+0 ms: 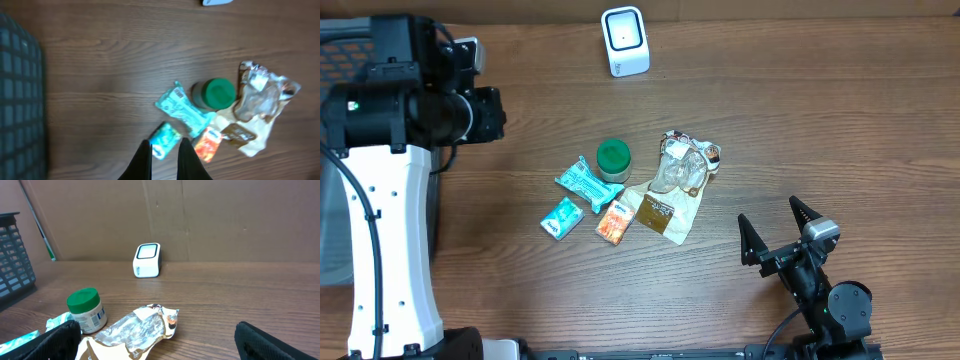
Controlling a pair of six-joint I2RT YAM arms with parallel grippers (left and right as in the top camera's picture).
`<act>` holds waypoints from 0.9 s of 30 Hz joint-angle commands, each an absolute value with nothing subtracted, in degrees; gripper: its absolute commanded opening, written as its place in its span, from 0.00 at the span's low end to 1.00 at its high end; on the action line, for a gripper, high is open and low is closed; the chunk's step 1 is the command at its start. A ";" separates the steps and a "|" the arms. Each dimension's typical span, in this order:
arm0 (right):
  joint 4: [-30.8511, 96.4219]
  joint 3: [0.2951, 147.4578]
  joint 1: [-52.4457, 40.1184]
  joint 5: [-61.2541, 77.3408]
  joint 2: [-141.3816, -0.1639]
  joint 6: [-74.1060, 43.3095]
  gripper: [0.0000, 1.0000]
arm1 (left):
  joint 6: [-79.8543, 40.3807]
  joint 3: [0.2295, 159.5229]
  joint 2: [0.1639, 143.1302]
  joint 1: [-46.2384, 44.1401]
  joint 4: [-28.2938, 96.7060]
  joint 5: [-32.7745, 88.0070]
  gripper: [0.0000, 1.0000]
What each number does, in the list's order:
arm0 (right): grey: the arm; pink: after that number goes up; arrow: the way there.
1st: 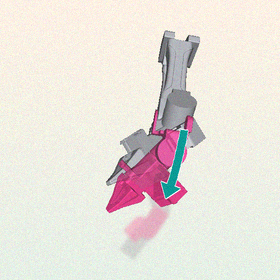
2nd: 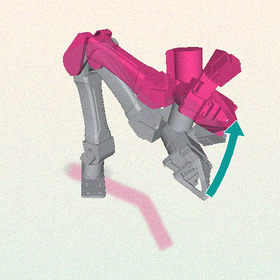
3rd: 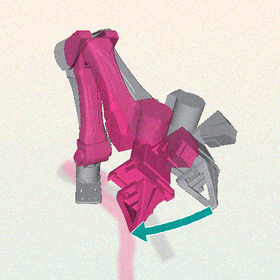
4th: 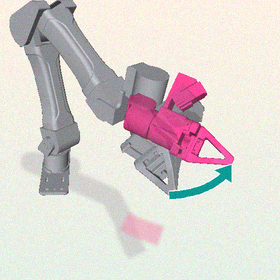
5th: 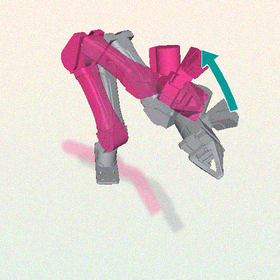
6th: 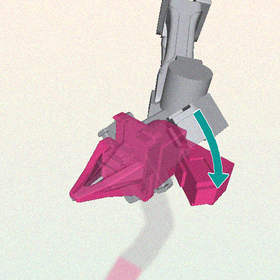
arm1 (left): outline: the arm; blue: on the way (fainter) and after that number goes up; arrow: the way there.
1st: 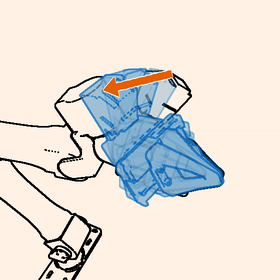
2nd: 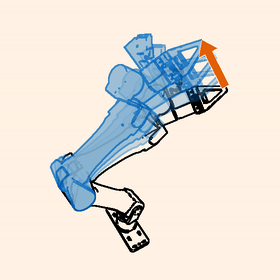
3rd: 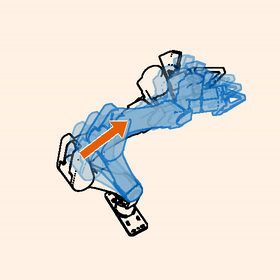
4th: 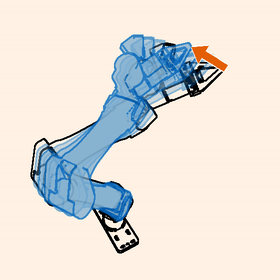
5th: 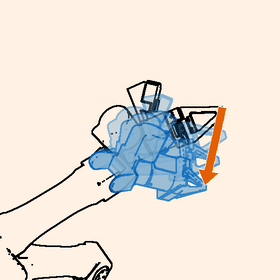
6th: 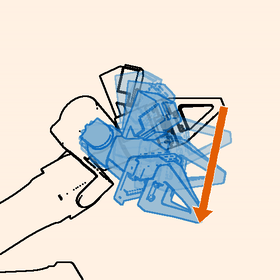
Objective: Scan the item barcode
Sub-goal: 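Raise the left gripper and move it back beside the basket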
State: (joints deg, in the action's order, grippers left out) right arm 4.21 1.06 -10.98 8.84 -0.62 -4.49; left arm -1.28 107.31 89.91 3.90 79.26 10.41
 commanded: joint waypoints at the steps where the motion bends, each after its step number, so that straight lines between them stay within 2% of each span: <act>1: 3.99 0.47 -11.29 9.10 -0.16 -4.67 1.00 | 9.26 107.79 90.19 4.27 79.50 8.84 0.04; 6: 3.99 0.47 -11.29 9.13 -0.16 -4.67 1.00 | 9.39 107.79 90.19 4.27 79.50 -0.19 0.04; 23: 3.99 0.47 -11.29 9.13 -0.16 -4.67 1.00 | 8.51 107.74 90.32 4.27 83.92 -3.57 0.04; 24: 3.99 0.47 -11.29 9.13 -0.16 -4.67 1.00 | 8.51 107.74 90.32 4.27 84.12 -3.57 0.07; 25: 3.99 0.47 -11.29 9.13 -0.16 -4.67 1.00 | 8.51 107.74 90.32 4.27 84.20 -3.57 0.26; 26: 3.99 0.47 -11.29 9.13 -0.16 -4.67 1.00 | 8.54 107.74 90.32 4.27 84.20 -3.55 0.98; 27: 3.99 0.47 -11.29 9.15 -0.16 -4.67 1.00 | 8.54 107.74 90.32 4.27 84.16 -3.55 1.00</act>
State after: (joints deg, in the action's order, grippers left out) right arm 4.23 1.06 -10.96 8.84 -0.62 -4.45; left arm 7.97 107.31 89.91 4.16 84.20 -2.63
